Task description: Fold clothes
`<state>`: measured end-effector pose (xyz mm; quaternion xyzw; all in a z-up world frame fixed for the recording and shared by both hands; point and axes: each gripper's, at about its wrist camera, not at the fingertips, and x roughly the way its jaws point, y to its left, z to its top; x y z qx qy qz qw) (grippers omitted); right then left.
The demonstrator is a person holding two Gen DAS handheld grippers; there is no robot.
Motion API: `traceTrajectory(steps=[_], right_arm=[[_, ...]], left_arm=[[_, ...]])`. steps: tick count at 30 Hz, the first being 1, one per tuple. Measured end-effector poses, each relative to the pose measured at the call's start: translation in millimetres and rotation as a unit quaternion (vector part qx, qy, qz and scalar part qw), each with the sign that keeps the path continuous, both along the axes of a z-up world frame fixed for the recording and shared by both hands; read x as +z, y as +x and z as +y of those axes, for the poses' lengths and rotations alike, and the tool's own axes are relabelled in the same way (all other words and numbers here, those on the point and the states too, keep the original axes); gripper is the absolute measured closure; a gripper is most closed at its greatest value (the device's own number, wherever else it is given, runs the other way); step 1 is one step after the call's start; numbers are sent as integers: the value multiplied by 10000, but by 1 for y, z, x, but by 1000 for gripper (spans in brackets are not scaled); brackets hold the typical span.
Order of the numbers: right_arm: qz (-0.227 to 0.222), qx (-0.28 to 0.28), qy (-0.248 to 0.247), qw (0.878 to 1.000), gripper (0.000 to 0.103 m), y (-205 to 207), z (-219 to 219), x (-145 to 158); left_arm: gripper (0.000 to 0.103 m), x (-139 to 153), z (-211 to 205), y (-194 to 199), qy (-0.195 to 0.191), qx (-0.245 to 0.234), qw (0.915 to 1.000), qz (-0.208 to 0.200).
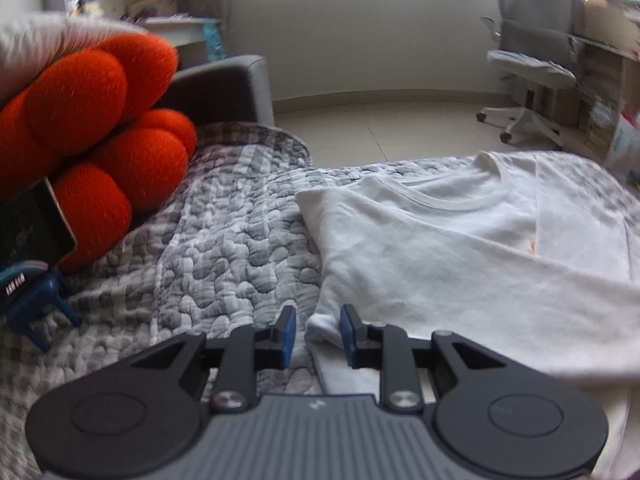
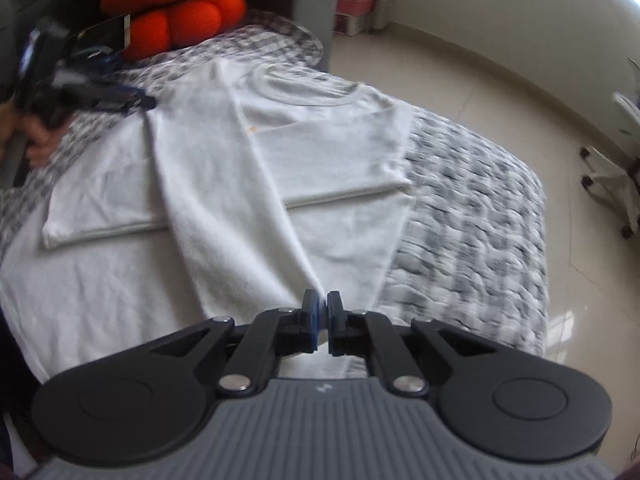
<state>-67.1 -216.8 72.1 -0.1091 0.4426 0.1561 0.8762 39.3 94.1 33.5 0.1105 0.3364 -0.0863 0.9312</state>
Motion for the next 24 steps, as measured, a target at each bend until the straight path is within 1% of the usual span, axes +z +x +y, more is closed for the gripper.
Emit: traceTrajectory(steps=[2, 3, 5, 6, 8, 10, 12, 13, 16, 17, 18, 21, 24], right_arm=[[106, 62, -157, 9998, 98, 1, 5, -7], [143, 112, -245, 9995, 98, 1, 8, -10], [101, 137, -311, 9994, 98, -1, 9, -8], [57, 99, -259, 9996, 98, -1, 5, -4], [-9, -12, -192, 9998, 98, -1, -2, 2], [10, -43, -250, 9997, 98, 0, -2, 0], [80, 38, -356, 9993, 98, 1, 4, -6], [114, 78, -409, 9991, 97, 1, 8, -8], [105, 51, -443, 9989, 94, 3, 11, -9], [53, 24, -463, 9989, 94, 3, 11, -7], [-15, 9, -484, 9988, 90, 3, 10, -5], [-401, 75, -478, 9980, 89, -1, 12, 5], [-666, 298, -174, 9972, 89, -5, 19, 17]], left_arm=[[78, 0, 1, 1, -19, 6, 10000, 32], [78, 2, 3, 1, -96, 7, 9999, 53], [78, 5, 9, 0, -328, 10, 9994, 98], [77, 8, 14, 0, -483, 13, 9988, 120], [77, 9, 20, 0, -652, 53, 9978, 144], [77, 10, 25, 1, -820, 109, 9964, 175], [77, 10, 26, 4, -1000, 183, 9946, 216], [77, 10, 23, 4, -991, 184, 9947, 219], [76, 2, 10, 6, -530, 199, 9981, 249], [75, 1, 9, 6, -476, 209, 9983, 256], [75, 0, 8, 7, -439, 219, 9985, 263], [77, 2, 11, 7, -505, 252, 9980, 285], [78, 6, 13, 6, -617, 280, 9974, 237]])
